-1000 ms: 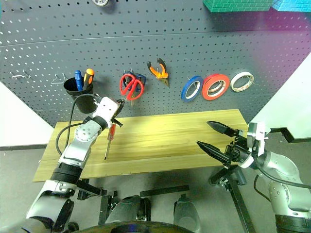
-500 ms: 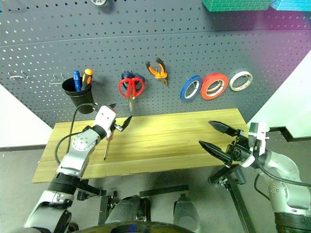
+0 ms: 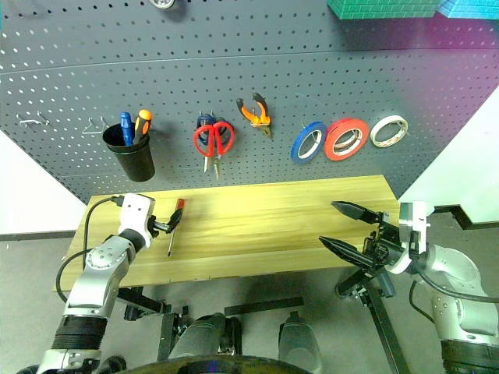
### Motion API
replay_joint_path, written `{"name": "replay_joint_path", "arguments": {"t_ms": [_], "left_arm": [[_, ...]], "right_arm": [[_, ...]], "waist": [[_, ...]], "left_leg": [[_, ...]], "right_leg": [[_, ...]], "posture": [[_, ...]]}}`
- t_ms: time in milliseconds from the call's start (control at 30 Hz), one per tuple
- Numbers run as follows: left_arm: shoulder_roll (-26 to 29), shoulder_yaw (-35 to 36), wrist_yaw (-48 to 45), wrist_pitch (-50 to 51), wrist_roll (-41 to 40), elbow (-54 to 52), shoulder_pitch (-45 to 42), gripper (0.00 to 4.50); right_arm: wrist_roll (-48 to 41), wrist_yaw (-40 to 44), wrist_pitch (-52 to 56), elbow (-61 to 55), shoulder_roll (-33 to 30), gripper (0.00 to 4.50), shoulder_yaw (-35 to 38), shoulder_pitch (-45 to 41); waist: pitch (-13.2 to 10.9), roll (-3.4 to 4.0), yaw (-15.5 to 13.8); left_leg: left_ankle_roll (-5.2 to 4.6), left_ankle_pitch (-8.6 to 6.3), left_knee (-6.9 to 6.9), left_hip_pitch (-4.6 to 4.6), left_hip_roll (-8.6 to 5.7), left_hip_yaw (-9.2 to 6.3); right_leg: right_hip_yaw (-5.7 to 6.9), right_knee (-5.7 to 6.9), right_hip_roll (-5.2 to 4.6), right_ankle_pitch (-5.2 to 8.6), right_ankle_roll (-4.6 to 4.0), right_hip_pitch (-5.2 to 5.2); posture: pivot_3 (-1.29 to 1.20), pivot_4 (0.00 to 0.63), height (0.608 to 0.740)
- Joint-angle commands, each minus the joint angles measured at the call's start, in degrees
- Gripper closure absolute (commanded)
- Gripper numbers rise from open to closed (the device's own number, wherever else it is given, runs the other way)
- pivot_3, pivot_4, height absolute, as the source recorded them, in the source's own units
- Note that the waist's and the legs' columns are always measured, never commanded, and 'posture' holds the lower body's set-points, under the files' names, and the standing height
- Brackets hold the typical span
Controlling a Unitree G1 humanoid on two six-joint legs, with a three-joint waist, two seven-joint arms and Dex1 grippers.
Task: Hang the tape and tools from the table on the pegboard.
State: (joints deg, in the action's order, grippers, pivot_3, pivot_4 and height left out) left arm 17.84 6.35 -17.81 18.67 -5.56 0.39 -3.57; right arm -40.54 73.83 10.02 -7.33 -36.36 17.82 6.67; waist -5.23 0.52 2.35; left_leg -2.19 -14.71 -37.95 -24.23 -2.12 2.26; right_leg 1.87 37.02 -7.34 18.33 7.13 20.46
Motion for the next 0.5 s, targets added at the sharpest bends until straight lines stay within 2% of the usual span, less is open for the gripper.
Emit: {"name": "replay_joint_path", "arguments": {"t_ms": [33,200,500], "left_arm": [[-0.5,1.9,2.2,4.9,-1.3,1.1,-2.9,0.02],[-1.3,1.8,5.4,9.5,-0.3,4.9,-6.0,0.02],[-2.3,3.8,10.4,14.6,-0.3,16.3,-13.8,0.02]], "right_arm": [[2.9,0.7,-2.9,1.0,0.0,0.00,-1.7,-1.1],[9.7,0.6,-8.2,2.6,-0.6,0.00,-5.7,-1.7],[9.1,-0.5,-7.7,0.9,0.0,0.00,-6.6,0.0]], "waist": [[0.0,-0.05,-0.1],[-0.1,-0.07,0.0],[-0.8,-0.60,0.0]], "left_leg": [[0.00,0.00,0.00,0.00,0.00,0.00],[0.00,0.00,0.01,-0.01,-0.01,0.00],[-0.01,-0.01,0.04,-0.04,0.00,0.00]], "right_leg": [[0.00,0.00,0.00,0.00,0.01,0.00],[0.00,0.00,0.00,-0.04,0.08,0.04],[0.00,-0.02,-0.01,-0.04,0.08,0.06]], "posture": [[-0.12,0.080,0.740],[-0.12,0.093,0.740],[-0.13,0.127,0.740]]}}
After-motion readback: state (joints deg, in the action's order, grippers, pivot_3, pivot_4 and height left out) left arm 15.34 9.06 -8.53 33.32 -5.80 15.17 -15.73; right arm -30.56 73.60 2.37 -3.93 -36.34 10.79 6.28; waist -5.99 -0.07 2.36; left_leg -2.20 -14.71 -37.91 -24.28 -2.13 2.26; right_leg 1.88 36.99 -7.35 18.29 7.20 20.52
